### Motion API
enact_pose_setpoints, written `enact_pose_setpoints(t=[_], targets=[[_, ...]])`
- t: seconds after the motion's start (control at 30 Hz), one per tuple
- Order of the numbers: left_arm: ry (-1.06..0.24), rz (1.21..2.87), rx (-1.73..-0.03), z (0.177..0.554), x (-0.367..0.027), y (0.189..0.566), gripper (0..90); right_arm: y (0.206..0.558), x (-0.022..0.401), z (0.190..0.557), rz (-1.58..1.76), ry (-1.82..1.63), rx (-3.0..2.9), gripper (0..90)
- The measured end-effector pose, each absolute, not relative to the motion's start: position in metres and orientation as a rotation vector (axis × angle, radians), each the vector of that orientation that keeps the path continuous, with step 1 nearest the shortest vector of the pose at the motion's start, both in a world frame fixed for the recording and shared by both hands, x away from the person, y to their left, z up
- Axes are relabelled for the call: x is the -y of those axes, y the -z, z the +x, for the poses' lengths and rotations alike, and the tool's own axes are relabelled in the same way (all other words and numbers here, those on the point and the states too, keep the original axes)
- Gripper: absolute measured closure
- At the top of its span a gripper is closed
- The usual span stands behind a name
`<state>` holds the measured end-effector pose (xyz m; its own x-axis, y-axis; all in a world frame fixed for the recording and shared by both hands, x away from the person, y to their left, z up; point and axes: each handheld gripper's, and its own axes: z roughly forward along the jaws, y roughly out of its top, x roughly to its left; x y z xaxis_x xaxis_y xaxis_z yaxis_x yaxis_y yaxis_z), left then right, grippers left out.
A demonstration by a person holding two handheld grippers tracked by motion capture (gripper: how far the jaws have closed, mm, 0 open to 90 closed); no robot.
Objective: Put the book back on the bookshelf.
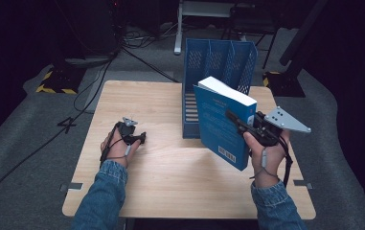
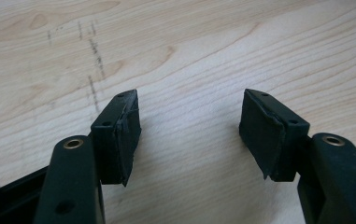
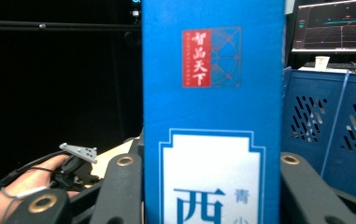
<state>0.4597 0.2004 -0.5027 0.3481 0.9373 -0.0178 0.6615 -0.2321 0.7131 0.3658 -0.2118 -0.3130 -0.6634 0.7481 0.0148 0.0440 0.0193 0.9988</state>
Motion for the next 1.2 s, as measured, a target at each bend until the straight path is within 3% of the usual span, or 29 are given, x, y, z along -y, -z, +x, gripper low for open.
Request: enact_pose_setpoints(t=[0.5,1.2], targets=[[-0.593,1.918,-1.483,0.422,-0.238,0.503,38.9,0.27,0.195,0.41,0.768,-1.696,-1.763,61.9],[-0.599,1.915,-1.495,0.421,-0.243,0.503,37.4,0.246,0.164,0.477,0.831,-1.696,-1.75,61.8]])
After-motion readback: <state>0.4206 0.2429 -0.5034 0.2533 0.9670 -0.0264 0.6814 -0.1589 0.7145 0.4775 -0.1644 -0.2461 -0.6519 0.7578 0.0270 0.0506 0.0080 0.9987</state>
